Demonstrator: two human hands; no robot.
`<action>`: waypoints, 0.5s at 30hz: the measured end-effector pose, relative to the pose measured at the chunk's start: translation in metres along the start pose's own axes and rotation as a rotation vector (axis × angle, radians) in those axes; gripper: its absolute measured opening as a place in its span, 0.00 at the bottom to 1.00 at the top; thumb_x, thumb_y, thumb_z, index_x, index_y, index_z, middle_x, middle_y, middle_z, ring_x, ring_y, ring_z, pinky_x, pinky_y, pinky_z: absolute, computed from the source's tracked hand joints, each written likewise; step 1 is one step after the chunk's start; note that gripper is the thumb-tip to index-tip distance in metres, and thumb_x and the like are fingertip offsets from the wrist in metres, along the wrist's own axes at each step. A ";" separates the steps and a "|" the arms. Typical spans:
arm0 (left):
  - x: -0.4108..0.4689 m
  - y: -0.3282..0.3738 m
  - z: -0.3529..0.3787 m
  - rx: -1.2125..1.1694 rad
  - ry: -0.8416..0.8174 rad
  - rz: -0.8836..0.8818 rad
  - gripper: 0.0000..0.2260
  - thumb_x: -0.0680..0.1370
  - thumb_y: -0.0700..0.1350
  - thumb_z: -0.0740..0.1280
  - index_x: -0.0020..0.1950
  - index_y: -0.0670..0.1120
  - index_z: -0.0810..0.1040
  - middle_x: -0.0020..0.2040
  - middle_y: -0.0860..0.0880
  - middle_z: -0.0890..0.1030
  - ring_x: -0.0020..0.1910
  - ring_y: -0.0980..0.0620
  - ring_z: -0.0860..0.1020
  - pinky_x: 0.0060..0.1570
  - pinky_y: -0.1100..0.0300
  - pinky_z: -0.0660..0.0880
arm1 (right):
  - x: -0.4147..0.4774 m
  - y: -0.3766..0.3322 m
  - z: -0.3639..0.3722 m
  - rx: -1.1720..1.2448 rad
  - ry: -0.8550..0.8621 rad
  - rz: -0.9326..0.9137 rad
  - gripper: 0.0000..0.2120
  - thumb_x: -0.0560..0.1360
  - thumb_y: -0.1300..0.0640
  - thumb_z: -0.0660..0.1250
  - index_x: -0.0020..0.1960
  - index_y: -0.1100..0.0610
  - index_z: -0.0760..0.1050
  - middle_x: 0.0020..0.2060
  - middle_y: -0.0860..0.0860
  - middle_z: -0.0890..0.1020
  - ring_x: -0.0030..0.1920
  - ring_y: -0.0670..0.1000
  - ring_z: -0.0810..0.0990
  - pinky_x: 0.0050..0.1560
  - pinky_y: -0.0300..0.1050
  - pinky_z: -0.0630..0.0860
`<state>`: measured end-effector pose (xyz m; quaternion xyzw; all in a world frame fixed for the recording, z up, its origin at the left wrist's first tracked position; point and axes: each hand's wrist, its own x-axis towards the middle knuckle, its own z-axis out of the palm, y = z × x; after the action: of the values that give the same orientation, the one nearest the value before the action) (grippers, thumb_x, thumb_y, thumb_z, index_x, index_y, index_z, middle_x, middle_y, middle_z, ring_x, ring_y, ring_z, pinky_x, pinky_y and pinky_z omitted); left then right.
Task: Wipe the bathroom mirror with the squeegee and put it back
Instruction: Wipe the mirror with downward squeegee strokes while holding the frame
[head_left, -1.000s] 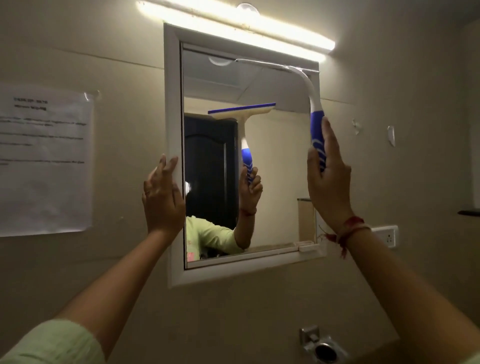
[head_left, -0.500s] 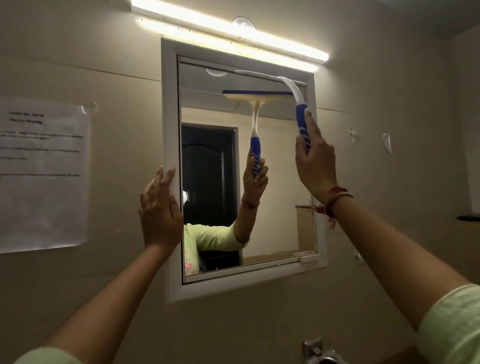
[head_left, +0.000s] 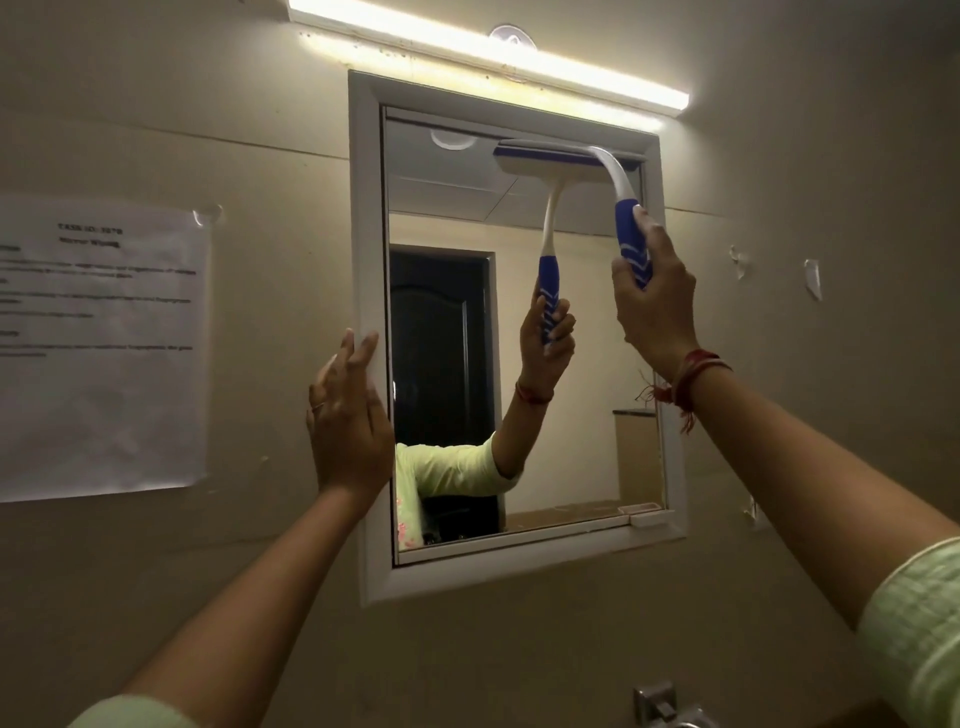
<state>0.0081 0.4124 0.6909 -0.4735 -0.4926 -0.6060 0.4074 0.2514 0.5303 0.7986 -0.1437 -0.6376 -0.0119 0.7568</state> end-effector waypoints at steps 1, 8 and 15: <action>0.000 0.000 0.000 0.001 0.000 0.000 0.20 0.77 0.41 0.52 0.69 0.46 0.67 0.71 0.43 0.67 0.68 0.41 0.65 0.64 0.46 0.63 | 0.002 0.000 0.001 0.013 0.004 0.012 0.21 0.78 0.58 0.60 0.70 0.59 0.62 0.64 0.57 0.73 0.59 0.55 0.76 0.56 0.39 0.73; 0.000 -0.001 0.001 -0.007 0.003 0.008 0.20 0.77 0.40 0.52 0.69 0.46 0.66 0.71 0.43 0.67 0.69 0.42 0.65 0.64 0.46 0.63 | 0.005 -0.001 0.003 0.038 0.042 0.059 0.19 0.79 0.57 0.58 0.69 0.59 0.65 0.63 0.56 0.75 0.61 0.54 0.75 0.58 0.39 0.71; 0.000 0.000 0.001 -0.005 0.012 0.013 0.20 0.77 0.40 0.52 0.69 0.46 0.67 0.70 0.42 0.68 0.68 0.41 0.65 0.63 0.46 0.64 | 0.004 -0.001 -0.003 -0.002 0.025 0.050 0.20 0.79 0.55 0.58 0.69 0.58 0.65 0.64 0.54 0.75 0.61 0.52 0.75 0.56 0.34 0.69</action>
<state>0.0080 0.4136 0.6905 -0.4739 -0.4855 -0.6073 0.4134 0.2552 0.5291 0.8025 -0.1604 -0.6243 0.0046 0.7645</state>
